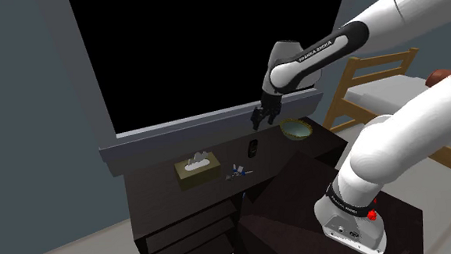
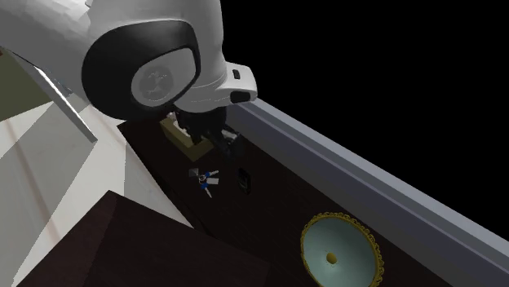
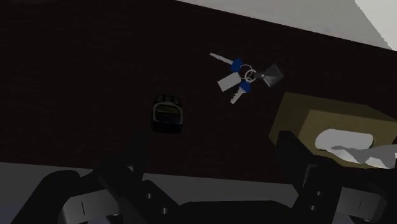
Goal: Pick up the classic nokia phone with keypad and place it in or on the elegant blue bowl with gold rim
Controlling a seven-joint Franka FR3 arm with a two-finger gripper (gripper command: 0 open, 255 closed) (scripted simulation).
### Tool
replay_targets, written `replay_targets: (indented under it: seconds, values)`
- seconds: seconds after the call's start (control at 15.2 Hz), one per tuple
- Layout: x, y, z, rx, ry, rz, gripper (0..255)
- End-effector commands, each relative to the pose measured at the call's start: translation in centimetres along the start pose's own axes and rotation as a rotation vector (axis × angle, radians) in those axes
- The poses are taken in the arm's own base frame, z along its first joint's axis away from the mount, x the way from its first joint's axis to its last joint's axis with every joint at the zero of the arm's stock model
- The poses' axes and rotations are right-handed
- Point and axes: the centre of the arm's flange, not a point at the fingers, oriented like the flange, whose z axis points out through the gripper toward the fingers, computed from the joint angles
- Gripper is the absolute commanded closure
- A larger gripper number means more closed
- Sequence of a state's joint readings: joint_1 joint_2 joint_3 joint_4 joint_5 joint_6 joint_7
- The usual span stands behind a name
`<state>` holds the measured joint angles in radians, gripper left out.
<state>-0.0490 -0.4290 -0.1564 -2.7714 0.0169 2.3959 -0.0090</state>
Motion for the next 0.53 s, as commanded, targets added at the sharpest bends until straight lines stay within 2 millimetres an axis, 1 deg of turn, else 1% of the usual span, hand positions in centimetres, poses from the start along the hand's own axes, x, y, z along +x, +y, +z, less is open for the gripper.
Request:
replay_targets:
  seconds: [0.0,0.46]
  values:
    - [0.4,0.7,2.3,-0.005,0.015,0.0,0]
    - [2.9,3.3,10.5,-0.021,0.051,0.003,0]
